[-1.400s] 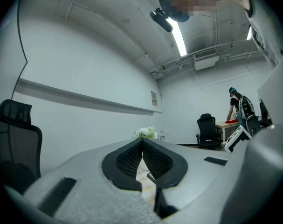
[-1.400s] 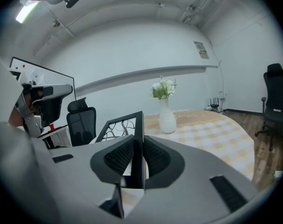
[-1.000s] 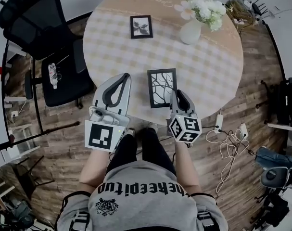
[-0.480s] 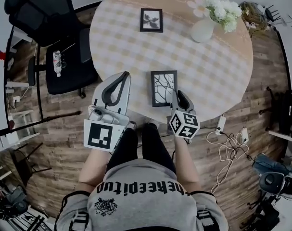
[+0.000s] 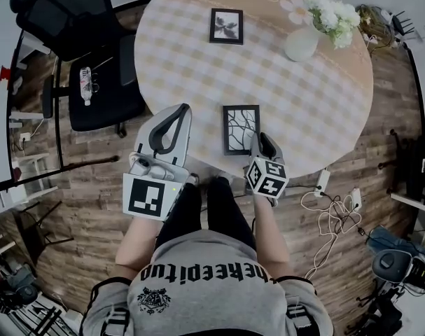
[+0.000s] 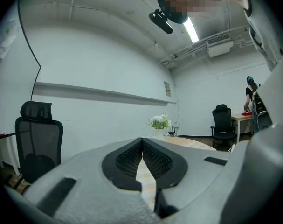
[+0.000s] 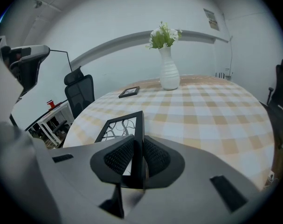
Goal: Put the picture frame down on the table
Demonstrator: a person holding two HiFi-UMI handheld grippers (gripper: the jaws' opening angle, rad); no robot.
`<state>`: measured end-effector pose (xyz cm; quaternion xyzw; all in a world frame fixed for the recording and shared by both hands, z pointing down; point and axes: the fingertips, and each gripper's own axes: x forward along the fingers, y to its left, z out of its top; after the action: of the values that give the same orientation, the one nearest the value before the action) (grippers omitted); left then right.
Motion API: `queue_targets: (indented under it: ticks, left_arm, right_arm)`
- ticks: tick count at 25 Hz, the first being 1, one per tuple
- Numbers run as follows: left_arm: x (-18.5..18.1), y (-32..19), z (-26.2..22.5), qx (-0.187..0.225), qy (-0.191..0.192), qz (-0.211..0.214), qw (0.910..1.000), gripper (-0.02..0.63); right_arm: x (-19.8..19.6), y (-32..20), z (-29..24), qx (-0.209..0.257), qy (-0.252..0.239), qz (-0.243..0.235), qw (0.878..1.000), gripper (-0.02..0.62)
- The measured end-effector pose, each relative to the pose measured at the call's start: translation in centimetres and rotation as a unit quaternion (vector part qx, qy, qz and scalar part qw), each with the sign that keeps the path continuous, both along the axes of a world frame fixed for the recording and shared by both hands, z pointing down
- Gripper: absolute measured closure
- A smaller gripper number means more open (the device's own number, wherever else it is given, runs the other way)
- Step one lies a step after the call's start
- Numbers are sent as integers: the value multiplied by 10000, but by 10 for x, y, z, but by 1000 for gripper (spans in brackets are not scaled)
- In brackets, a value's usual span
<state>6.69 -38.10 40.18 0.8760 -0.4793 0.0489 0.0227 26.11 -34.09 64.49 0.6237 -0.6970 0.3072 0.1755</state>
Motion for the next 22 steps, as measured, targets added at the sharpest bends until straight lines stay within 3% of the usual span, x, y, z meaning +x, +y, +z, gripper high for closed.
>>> queue_targets:
  ticks: [13, 17, 22]
  left_arm:
    - [-5, 3, 2, -30, -20, 75, 10000, 589]
    - [-5, 6, 2, -56, -5, 211, 9998, 590]
    - [-7, 8, -6, 55, 19, 386, 9992, 589]
  right_arm:
    - [0, -1, 14, -410, 542, -55, 9977, 525]
    - [0, 0, 8, -279, 636, -61, 9976, 525]
    - [-3, 1, -22, 287, 449, 65, 9986, 514]
